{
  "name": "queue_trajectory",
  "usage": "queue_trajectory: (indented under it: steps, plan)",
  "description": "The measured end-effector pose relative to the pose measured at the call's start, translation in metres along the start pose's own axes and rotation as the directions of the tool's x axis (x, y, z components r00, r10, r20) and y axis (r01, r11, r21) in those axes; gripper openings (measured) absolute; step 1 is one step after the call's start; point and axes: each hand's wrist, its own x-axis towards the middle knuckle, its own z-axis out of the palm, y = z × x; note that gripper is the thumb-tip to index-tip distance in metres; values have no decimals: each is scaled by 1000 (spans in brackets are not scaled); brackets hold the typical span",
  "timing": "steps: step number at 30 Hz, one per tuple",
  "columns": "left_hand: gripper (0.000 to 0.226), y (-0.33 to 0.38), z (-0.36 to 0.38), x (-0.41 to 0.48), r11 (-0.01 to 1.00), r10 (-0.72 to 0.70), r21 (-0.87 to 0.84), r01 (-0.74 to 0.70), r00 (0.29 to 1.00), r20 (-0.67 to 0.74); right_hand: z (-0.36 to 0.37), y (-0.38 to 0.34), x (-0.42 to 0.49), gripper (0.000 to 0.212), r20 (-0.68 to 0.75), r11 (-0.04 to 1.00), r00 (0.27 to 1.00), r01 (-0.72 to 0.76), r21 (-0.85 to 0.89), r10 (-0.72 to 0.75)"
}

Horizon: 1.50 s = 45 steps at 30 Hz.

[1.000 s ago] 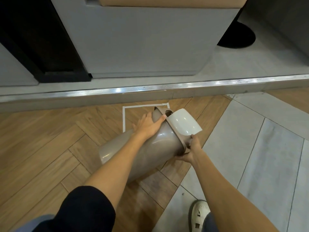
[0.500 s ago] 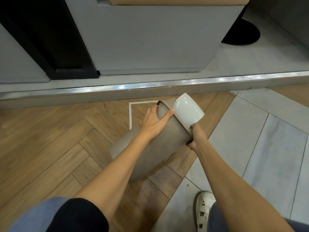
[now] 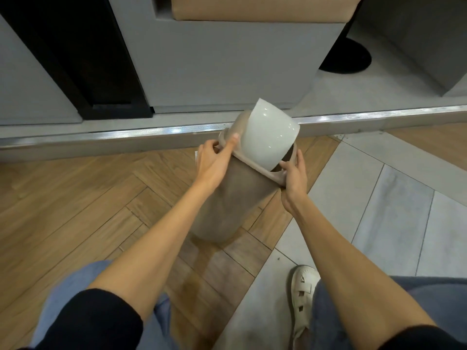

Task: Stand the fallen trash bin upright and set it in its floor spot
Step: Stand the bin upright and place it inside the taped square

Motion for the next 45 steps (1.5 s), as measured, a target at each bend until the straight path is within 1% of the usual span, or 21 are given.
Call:
queue_trajectory:
  steps: [2, 4, 7, 11, 14, 18, 20, 24, 26, 28, 31, 33, 35, 37, 38, 40, 42, 45]
  plan:
    - [71, 2, -12, -1, 999, -22, 24, 22, 1000, -2, 1, -3, -7, 76, 25, 999, 999, 42, -17, -41]
    - [65, 1, -23, -3, 999, -34, 21, 34, 999, 3, 2, -6, -12, 79, 53, 997, 996, 74, -28, -72]
    - [56, -4, -35, -11, 996, -64, -54, 66, 997, 42, 1, -8, -20, 82, 91, 994, 992, 92, -53, -87]
    - [46, -22, -42, -25, 977, -113, -169, 128, 989, 96, -2, -10, -30, 86, 116, 996, 991, 72, -52, -66]
    - [47, -41, -45, -37, 967, -134, -202, 157, 983, 123, -3, -11, -40, 91, 130, 991, 988, 93, -100, -80]
    - [52, -64, -50, -49, 955, -160, -218, 199, 970, 182, 0, -13, -45, 90, 167, 975, 979, 147, -169, -119]
    - [54, -70, -51, -52, 956, -152, -219, 197, 967, 204, 2, -13, -46, 90, 178, 969, 975, 164, -184, -132]
    - [50, -83, -51, -62, 949, -161, -223, 221, 952, 259, 0, -5, -50, 90, 181, 960, 971, 191, -205, -155]
    - [58, -89, -50, -67, 953, -174, -187, 237, 938, 301, -2, -1, -51, 90, 186, 956, 969, 202, -213, -164]
    - [72, -92, -51, -68, 958, -184, -148, 245, 923, 337, -3, 0, -51, 89, 196, 952, 965, 214, -217, -172]
    - [94, -91, -51, -69, 958, -190, -132, 255, 907, 375, -5, 0, -51, 80, 192, 950, 965, 219, -223, -178]
    - [108, -84, -50, -66, 946, -173, -200, 255, 919, 353, -7, 0, -50, 66, 165, 948, 969, 219, -232, -183]
    - [117, -73, -47, -58, 917, -173, -305, 257, 945, 277, -6, -3, -47, 56, 113, 941, 973, 226, -250, -203]
    - [124, -59, -42, -49, 887, -181, -380, 262, 955, 235, -3, -7, -46, 63, 101, 939, 973, 227, -260, -208]
    - [127, -53, -38, -46, 884, -187, -388, 261, 958, 218, -1, -8, -45, 69, 116, 937, 972, 227, -265, -202]
    - [124, -49, -28, -45, 909, -176, -351, 224, 970, 166, 4, -9, -42, 73, 175, 925, 967, 232, -301, -185]
    - [113, -54, -17, -48, 942, -120, -303, 148, 987, 107, 9, -6, -39, 72, 213, 901, 961, 246, -358, -178]
    - [104, -65, -7, -49, 965, -59, -255, 66, 998, 36, 15, -2, -33, 66, 170, 877, 961, 269, -399, -217]
